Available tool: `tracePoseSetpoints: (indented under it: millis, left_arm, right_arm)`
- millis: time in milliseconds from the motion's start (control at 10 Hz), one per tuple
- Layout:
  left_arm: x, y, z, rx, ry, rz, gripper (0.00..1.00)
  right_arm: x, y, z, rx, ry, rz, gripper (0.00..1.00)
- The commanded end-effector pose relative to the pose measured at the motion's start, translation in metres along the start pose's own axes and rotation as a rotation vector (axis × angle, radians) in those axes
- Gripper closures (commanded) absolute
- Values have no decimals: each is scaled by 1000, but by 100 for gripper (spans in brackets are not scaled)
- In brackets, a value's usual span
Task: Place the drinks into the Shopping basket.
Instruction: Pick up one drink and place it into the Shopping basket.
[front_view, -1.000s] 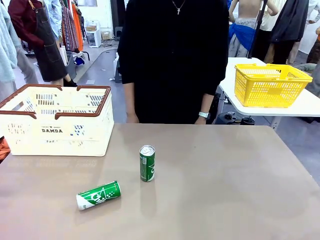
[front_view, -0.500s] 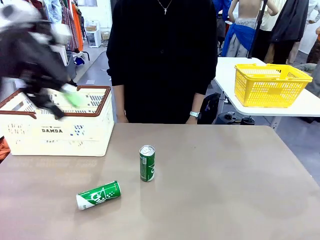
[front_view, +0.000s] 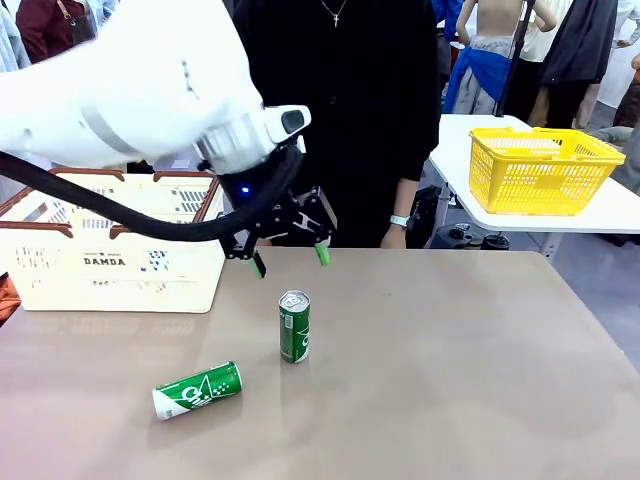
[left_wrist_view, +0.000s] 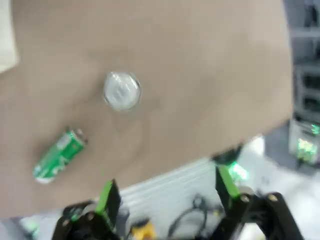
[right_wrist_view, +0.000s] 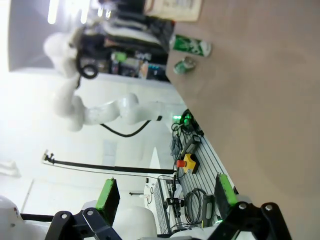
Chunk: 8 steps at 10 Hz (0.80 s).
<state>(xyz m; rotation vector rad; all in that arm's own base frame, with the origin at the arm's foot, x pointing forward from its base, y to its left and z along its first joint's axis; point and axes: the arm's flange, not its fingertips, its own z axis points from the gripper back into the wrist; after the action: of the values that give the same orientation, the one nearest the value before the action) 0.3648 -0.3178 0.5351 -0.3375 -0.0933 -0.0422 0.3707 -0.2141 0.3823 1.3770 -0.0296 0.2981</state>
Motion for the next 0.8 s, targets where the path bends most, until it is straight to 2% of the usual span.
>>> tracePoseSetpoints:
  millis: [0,100,200,500,600,700]
  left_arm:
    - [9,3,-3,79,-94,73,0]
    - [12,4,4,78,-73,17,0]
    - [10,3,-6,23,-65,50,0]
    - [10,3,-6,23,-65,50,0]
    - [11,2,-6,32,-68,33,0]
    - [12,1,-31,123,-100,51,0]
  right_arm:
    - [0,4,-3,-13,-5,-23,0]
    - [0,4,-3,-13,-5,-23,0]
    - [0,4,-3,-13,-5,-23,0]
    - [0,4,-3,-13,-5,-23,0]
    - [0,4,-3,-13,-5,-23,0]
    - [0,4,-3,-13,-5,-23,0]
